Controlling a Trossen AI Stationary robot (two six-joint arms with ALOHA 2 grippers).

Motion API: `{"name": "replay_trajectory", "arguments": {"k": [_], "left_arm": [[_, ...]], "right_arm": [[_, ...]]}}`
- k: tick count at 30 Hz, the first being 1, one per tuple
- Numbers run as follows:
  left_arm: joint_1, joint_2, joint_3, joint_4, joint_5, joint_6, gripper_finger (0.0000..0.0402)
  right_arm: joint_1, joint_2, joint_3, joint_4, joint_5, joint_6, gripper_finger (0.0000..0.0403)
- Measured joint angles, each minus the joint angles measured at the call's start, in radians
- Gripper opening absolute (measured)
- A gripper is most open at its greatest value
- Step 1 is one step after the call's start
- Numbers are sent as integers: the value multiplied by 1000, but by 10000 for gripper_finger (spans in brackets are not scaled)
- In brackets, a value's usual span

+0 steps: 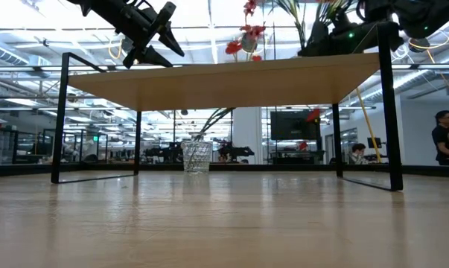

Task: Pick and place flowers into a vace then onto a shelf
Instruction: Put the right transparent flower vase on the shelf

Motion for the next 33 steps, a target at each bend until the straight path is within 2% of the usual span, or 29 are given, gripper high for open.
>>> {"name": "replay_trajectory", "arguments": {"k": [8, 12, 18, 29, 33], "left_arm": [[0, 0, 0, 0, 0, 0, 218], [0, 0, 0, 0, 0, 0, 218], [0, 0, 0, 0, -1, 0, 218], [0, 0, 0, 0, -1, -11, 218], [0, 0, 0, 0, -1, -11, 218]], "right_arm": [[0, -17, 1, -20, -5, 0, 131], [-8, 13, 1, -88, -81, 23, 131], [-8, 84, 1, -91, -182, 62, 131], [-7, 122, 2, 73, -155, 95, 131], [-7, 129, 30, 31, -154, 101, 131]]}}
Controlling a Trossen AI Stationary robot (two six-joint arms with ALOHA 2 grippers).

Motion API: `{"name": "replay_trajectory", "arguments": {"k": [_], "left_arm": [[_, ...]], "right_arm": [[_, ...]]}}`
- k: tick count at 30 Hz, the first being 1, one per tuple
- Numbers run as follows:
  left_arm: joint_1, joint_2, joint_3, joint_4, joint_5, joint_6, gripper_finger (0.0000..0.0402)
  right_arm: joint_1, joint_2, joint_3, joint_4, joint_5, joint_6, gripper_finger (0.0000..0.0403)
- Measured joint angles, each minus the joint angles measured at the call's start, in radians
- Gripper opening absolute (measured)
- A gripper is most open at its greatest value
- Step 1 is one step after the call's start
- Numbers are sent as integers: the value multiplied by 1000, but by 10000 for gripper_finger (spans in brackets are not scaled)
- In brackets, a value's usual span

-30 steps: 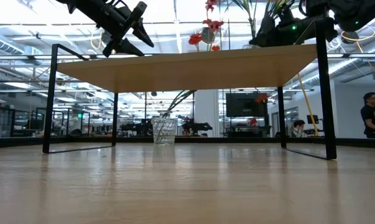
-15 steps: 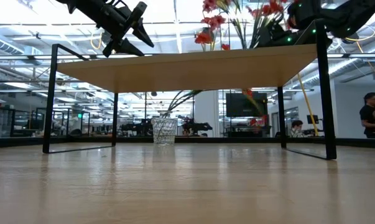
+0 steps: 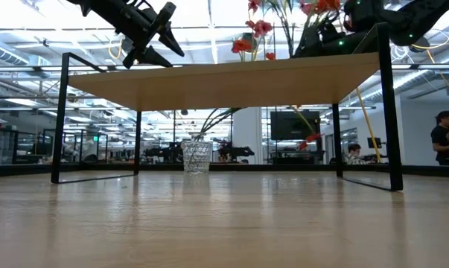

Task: Pick and place flowers into a vace then onto a shelf
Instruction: Put the right transparent flower vase on the shelf

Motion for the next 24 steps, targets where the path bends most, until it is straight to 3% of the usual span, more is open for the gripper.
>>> {"name": "replay_trajectory", "arguments": {"k": [4, 8, 24], "left_arm": [[-3, 0, 0, -14, 0, -9, 218], [-3, 0, 0, -13, -1, -18, 218], [-2, 0, 0, -14, -28, -5, 218]], "right_arm": [[0, 33, 55, -63, -5, -43, 131], [1, 106, 100, -98, -81, -33, 131], [6, 340, 360, -108, -112, -58, 131]]}}
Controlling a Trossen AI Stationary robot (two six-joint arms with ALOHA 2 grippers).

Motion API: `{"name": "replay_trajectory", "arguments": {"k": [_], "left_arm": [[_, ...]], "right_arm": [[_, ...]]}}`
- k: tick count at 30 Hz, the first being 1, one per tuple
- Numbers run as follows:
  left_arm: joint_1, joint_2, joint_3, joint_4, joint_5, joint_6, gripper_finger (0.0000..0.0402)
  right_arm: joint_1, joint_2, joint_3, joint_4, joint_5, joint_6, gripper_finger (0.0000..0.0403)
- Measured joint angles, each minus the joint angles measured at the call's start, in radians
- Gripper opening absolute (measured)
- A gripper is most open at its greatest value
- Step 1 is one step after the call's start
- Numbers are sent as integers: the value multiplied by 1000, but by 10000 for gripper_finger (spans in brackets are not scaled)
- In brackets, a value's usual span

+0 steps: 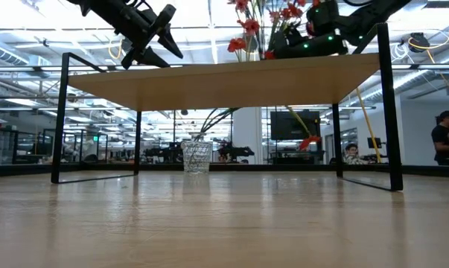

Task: Pick and place flowers into a vace then onto a shelf
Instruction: Put the right transparent flower vase on the shelf

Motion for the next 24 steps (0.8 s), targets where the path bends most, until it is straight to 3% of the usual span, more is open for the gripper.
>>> {"name": "replay_trajectory", "arguments": {"k": [5, 9, 13, 18, 21, 24], "left_arm": [[0, 0, 0, 7, 8, 28, 218], [0, 0, 0, 64, 114, 122, 218], [-1, 0, 0, 129, 185, 65, 218], [-1, 0, 0, 220, 158, -15, 218], [0, 0, 0, 286, 63, 24, 218], [3, 0, 0, 344, 51, 116, 213]], "right_arm": [[0, 64, 72, 1, 1, -1, 131], [1, 98, 90, -9, -40, 9, 131], [1, 101, 93, -10, -49, 24, 131], [1, 100, 94, -18, -49, 25, 131], [1, 100, 94, -22, -49, 26, 131], [1, 100, 94, -47, -49, 25, 131]]}}
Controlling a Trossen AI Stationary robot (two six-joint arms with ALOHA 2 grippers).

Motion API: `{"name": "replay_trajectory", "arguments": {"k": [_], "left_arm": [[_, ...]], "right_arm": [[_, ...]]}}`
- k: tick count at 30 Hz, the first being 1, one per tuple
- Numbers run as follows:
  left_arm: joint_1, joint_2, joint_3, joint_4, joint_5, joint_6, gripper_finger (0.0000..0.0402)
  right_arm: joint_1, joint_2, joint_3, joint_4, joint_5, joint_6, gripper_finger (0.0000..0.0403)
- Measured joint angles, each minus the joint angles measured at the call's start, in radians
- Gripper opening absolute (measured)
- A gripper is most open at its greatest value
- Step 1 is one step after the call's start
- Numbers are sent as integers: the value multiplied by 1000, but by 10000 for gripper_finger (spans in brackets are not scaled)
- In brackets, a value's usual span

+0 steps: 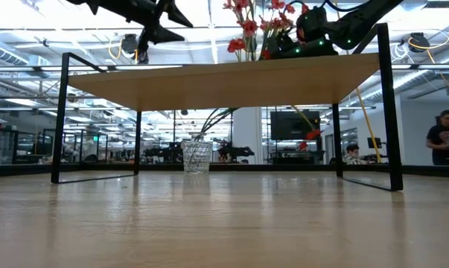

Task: Pick and place flowers into a vace then onto a shelf
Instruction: Put the right transparent flower vase on the shelf

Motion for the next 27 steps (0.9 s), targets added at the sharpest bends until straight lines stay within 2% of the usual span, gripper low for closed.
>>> {"name": "replay_trajectory", "arguments": {"k": [3, 6, 8, 11, 13, 16, 23, 27], "left_arm": [[2, 16, 1, 8, 68, 46, 183], [33, 59, -1, 25, 233, -26, 135], [43, 91, -1, 109, 316, -25, 104], [41, 151, 2, 248, 352, -87, 76], [44, 188, 0, 320, 376, -109, 75], [45, 224, 2, 366, 406, -142, 104], [20, 248, 2, 394, 414, -146, 235], [-8, 248, 2, 403, 352, -135, 292]], "right_arm": [[0, 0, 0, -7, 0, 0, 131], [0, 0, 0, -7, 0, 0, 131], [0, 0, 0, -10, 1, 0, 131], [0, 0, 0, -13, 0, 5, 131], [0, 0, 0, -18, 1, 7, 131], [0, 0, 0, -23, 2, 8, 131], [0, 0, 0, -29, 2, 8, 131], [0, 0, 0, -34, 2, 16, 131]]}}
